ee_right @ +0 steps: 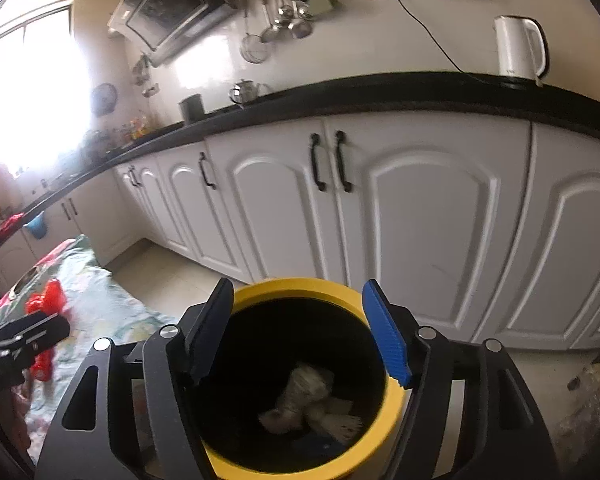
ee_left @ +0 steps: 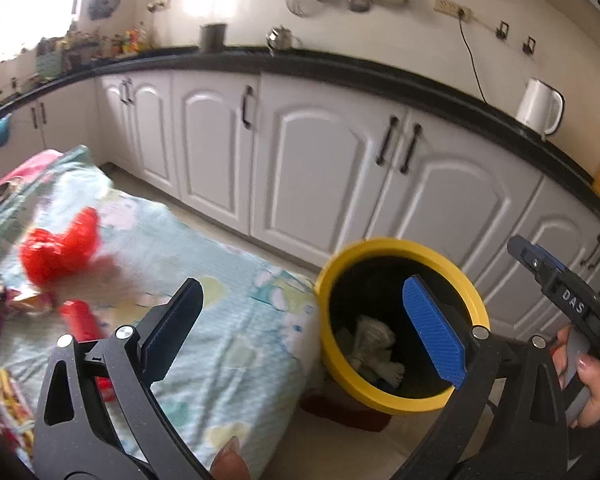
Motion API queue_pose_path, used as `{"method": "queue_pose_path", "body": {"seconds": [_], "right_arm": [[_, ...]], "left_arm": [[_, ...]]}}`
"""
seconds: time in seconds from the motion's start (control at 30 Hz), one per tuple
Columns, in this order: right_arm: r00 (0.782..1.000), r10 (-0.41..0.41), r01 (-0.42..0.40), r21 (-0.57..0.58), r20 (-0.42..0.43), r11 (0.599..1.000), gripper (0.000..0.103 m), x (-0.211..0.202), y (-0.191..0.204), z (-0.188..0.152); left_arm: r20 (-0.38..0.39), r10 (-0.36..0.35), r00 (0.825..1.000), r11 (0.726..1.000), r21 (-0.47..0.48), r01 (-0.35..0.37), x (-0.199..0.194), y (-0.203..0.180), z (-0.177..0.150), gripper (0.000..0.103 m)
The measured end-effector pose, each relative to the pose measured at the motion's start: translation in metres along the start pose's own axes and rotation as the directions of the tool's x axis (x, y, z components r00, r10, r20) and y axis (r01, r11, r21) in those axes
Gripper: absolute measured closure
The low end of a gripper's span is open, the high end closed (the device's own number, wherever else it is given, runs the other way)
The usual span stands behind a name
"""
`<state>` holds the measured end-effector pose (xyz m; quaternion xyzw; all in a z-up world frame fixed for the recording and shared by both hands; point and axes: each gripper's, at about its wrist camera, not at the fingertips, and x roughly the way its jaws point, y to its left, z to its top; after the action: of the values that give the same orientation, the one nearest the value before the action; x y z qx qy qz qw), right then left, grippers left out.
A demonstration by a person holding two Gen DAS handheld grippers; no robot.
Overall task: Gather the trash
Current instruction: 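Move both open tools back over the remaining trash on the bed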
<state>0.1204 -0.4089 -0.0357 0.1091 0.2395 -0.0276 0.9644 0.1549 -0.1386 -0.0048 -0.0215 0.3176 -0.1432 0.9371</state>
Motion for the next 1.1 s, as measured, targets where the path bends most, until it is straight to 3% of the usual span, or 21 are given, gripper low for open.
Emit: {"method": "queue_pose_path", "body": {"seconds": [0.33,0.57,1.1], "right_arm": [[0.996,0.09,-0.09,-0.048,0.01,0.995,0.037,-0.016,0.045,0.007],[0.986,0.169,-0.169,-0.092,-0.012,0.981,0.035,-0.018,0.082,0.007],[0.933,0.345,-0.36,-0.201,-0.105,0.911,0.033,-0.014,0.19,-0.007]], "left_arm": [[0.067,0.06,0.996,0.997,-0.061,-0.056,-0.033,0.038,0.002,0.011],[0.102,0.143,0.985,0.987,-0.09,-0.133,-0.051,0.065,0.002,0.011],[0.118,0.275,0.954,0.951,-0.18,-0.252,-0.081,0.142,-0.008,0.011]]}}
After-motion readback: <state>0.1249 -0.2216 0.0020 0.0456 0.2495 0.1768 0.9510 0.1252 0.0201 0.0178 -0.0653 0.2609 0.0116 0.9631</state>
